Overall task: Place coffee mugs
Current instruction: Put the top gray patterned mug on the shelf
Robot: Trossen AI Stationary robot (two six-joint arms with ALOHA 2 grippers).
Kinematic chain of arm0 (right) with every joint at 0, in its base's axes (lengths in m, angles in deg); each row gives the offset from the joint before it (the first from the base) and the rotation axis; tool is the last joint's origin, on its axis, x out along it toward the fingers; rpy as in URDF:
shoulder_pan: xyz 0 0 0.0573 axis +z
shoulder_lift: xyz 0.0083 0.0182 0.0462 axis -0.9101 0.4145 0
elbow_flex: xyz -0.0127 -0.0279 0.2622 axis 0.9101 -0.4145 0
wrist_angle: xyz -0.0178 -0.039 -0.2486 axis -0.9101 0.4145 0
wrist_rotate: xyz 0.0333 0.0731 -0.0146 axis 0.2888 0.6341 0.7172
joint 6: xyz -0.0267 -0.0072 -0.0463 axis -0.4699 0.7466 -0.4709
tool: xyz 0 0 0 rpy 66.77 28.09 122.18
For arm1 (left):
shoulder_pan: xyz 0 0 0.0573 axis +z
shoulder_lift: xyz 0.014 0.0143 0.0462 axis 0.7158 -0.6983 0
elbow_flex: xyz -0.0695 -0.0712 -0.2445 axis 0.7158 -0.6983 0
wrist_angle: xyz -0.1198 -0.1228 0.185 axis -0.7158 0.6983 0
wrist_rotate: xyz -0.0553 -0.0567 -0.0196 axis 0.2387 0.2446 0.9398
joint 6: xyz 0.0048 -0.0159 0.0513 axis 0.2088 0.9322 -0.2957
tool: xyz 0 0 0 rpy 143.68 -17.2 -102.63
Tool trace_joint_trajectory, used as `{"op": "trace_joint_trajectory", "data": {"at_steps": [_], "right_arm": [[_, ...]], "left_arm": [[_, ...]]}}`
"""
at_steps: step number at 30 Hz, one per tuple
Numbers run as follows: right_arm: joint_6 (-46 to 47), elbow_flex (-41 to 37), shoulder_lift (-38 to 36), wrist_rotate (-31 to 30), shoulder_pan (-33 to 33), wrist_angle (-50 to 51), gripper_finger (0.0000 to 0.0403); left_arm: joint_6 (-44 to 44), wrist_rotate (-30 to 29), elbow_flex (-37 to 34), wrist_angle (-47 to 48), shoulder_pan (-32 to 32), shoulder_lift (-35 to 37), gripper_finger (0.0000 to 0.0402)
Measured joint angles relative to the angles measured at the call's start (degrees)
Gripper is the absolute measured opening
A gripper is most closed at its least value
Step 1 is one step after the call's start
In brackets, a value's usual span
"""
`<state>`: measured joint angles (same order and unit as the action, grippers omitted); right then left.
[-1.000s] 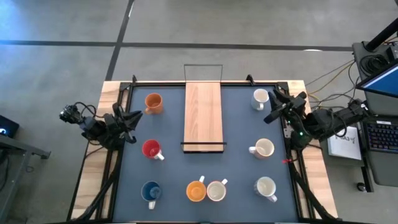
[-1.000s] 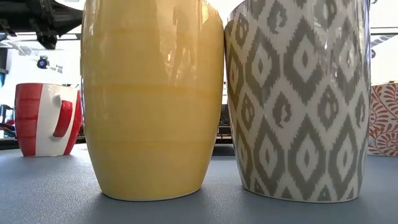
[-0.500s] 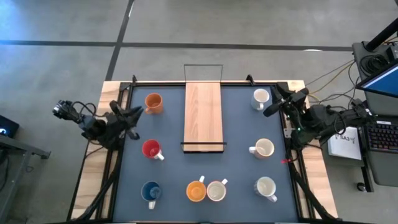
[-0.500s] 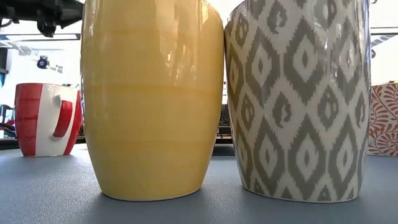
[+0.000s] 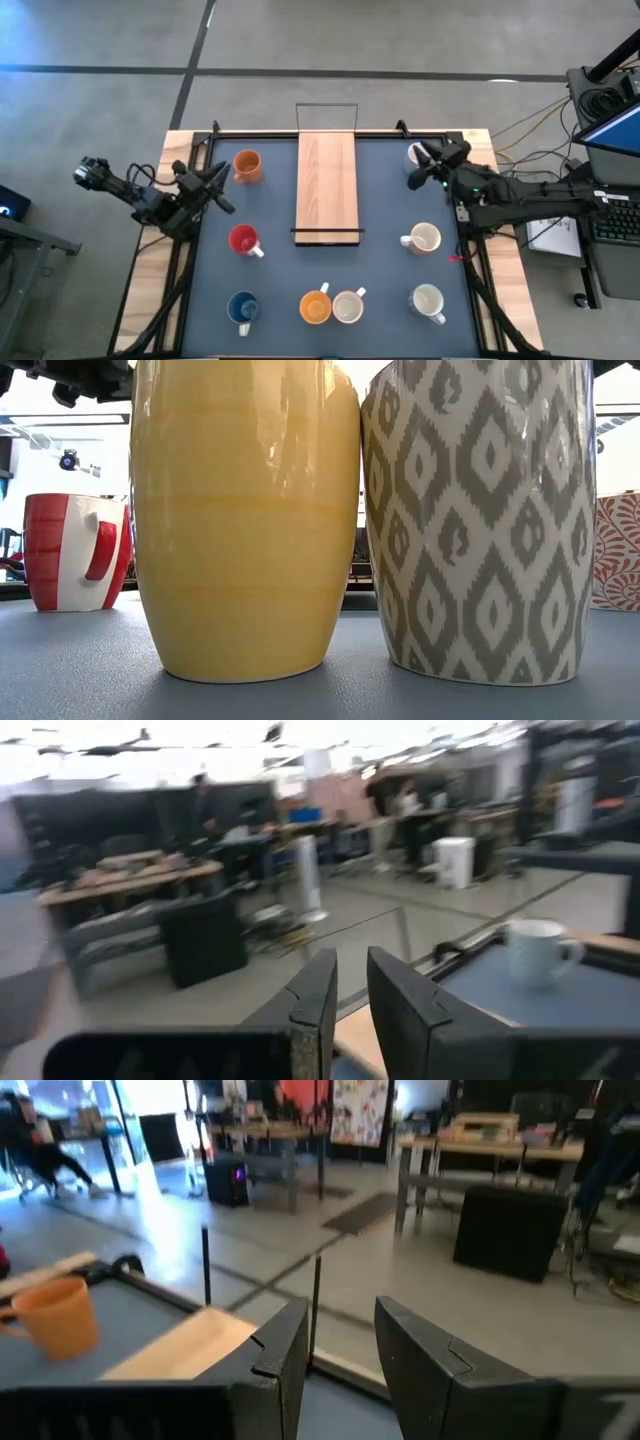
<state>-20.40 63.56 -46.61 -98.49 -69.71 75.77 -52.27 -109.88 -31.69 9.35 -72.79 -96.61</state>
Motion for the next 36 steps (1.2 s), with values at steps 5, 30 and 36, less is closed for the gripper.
{"op": "trace_joint_trajectory", "data": {"at_steps": [5, 30, 36], "right_arm": [[7.4, 0.6, 1.8, 9.1, -6.7, 8.7, 0.0107], [11.1, 17.0, 23.2, 33.7, -26.7, 38.7, 0.0107], [8.8, 18.9, 27.5, 37.5, -31.1, 41.5, 0.0107]], "left_arm": [[0.1, -0.7, 0.2, 0.0, 1.4, -0.1, 0.0042], [0.6, -0.8, 1.3, 0.0, 3.4, 1.4, 0.0042], [-0.2, -0.8, 3.4, 2.3, 3.4, 1.3, 0.0042]]}}
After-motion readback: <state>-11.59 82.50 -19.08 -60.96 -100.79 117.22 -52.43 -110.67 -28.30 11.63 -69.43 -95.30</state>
